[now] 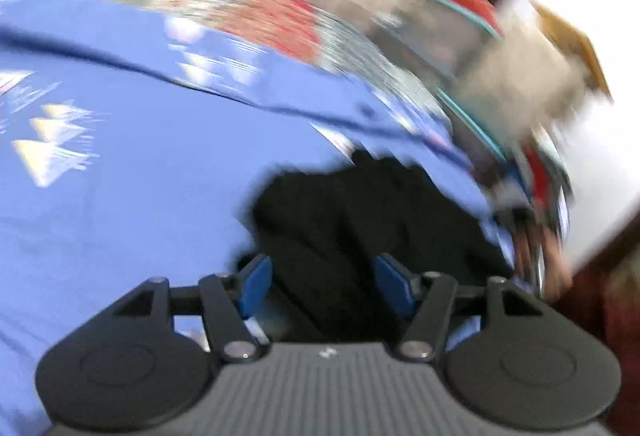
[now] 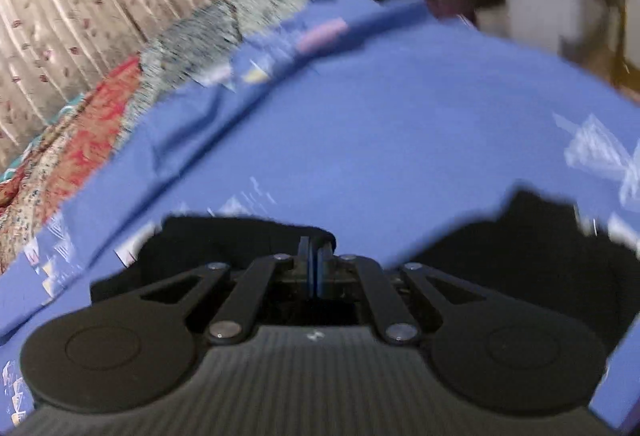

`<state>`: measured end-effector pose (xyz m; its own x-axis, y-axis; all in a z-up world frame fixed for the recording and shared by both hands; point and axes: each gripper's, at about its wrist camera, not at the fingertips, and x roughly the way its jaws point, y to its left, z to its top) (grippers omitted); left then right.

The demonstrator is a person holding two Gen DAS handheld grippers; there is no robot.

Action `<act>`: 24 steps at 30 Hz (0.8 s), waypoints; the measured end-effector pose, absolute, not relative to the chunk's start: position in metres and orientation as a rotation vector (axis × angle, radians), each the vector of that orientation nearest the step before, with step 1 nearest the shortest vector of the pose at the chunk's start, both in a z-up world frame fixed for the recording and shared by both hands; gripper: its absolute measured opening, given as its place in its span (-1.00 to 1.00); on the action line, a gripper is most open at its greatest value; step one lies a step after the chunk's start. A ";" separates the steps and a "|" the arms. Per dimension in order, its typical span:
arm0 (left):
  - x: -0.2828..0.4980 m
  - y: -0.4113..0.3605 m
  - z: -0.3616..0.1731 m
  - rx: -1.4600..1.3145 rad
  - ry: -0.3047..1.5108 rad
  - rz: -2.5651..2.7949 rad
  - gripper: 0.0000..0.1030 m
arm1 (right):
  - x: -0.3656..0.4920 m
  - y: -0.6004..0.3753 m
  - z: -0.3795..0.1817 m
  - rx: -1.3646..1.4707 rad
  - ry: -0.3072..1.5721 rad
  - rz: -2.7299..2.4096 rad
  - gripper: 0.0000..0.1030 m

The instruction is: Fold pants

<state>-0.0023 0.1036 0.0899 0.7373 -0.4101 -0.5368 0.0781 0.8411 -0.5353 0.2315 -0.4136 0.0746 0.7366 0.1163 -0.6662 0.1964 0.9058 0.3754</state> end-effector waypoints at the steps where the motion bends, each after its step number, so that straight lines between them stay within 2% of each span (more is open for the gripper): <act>1: 0.010 0.113 0.089 -0.547 0.700 -0.258 0.16 | 0.230 -0.413 0.070 0.466 0.755 -0.045 -0.88; 2: 0.026 0.121 0.085 -0.579 0.719 -0.234 0.30 | 0.229 -0.413 0.068 0.486 0.760 -0.045 -0.86; 3: 0.044 0.125 0.078 -0.615 0.759 -0.213 0.66 | 0.227 -0.412 0.064 0.506 0.764 -0.046 -0.84; 5: 0.077 0.127 0.056 -0.689 0.869 -0.220 0.91 | 0.228 -0.410 0.059 0.536 0.776 -0.045 -0.84; 7: 0.100 0.120 0.029 -0.758 1.010 -0.225 0.77 | 0.226 -0.414 0.059 0.553 0.783 -0.039 -0.84; 8: 0.107 0.115 0.016 -0.801 1.058 -0.255 0.21 | 0.225 -0.418 0.057 0.552 0.782 -0.032 -0.84; 9: 0.111 0.108 0.006 -0.834 1.097 -0.295 -0.44 | 0.226 -0.419 0.059 0.543 0.781 -0.027 -0.84; 10: 0.112 0.102 0.001 -0.832 1.116 -0.313 -0.75 | 0.222 -0.428 0.057 0.530 0.780 -0.022 -0.84; 11: 0.113 0.096 0.002 -0.796 1.122 -0.300 -0.88 | 0.221 -0.430 0.058 0.517 0.780 -0.022 -0.84; 14: 0.111 0.106 0.026 -0.680 1.011 -0.234 -0.89 | 0.227 -0.429 0.063 0.522 0.759 -0.012 -0.84; 19: 0.127 0.180 0.099 -0.600 0.744 -0.012 -0.89 | 0.224 -0.406 0.093 0.523 0.640 0.122 -0.86; 22: 0.145 0.201 0.131 -0.462 0.589 0.198 -0.86 | 0.230 -0.381 0.097 0.519 0.639 0.205 -0.84; 23: 0.148 0.204 0.134 -0.416 0.553 0.272 -0.75 | 0.232 -0.373 0.094 0.522 0.650 0.228 -0.84; 24: 0.153 0.207 0.133 -0.388 0.565 0.343 -0.53 | 0.233 -0.365 0.089 0.516 0.666 0.242 -0.83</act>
<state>0.1527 0.2074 0.1326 0.7920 0.2054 -0.5750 -0.4145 0.8723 -0.2593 0.2333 -0.3650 0.0893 0.7646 0.3737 -0.5252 -0.0512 0.8474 0.5284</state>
